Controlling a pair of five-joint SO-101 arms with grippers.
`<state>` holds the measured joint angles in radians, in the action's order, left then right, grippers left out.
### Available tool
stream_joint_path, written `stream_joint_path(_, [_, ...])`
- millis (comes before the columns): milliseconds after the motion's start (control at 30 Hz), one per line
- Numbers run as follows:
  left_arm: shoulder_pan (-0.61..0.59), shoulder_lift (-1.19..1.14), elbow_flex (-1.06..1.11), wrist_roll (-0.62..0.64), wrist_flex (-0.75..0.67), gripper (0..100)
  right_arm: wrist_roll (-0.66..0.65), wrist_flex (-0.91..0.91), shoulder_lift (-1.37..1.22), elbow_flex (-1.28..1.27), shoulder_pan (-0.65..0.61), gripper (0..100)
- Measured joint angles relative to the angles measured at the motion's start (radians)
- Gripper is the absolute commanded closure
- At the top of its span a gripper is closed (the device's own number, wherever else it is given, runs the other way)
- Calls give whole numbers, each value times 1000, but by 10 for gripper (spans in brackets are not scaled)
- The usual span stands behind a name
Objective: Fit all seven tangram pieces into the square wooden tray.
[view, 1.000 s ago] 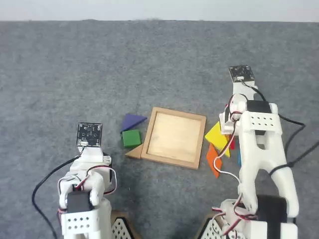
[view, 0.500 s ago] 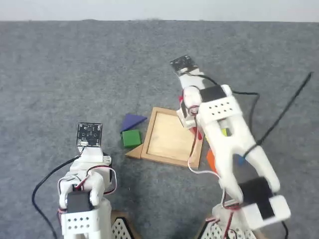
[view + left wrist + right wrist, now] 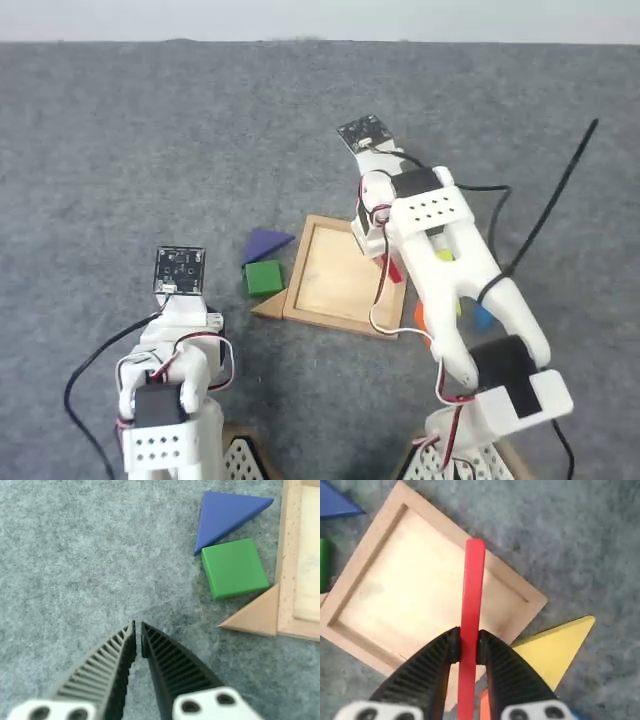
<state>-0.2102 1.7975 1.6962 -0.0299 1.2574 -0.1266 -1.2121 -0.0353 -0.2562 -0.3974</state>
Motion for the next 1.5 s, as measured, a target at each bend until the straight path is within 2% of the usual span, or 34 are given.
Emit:
stream_joint_path(100, [0, 0, 0, 0, 0, 982, -6, 0, 0, 0, -44, 925])
stream_joint_path(200, [0, 0, 0, 0, 0, 982, -14, 0, 0, 0, -81, 998])
stream_joint_path(567, [0, 0, 0, 0, 0, 982, -15, 0, 0, 2, -74, 991])
stream_joint_path(833, [0, 0, 0, 0, 0, 982, -78, -12, 0, 2, -176, 991])
stream_joint_path(1133, [0, 0, 0, 0, 0, 982, -169, 5, -12, 5, -178, 988])
stream_joint_path(1333, [0, 0, 0, 0, 0, 982, -229, 55, -89, 40, -89, 851])
stream_joint_path(1500, [0, 0, 0, 0, 0, 982, -256, 71, -115, 38, -86, 844])
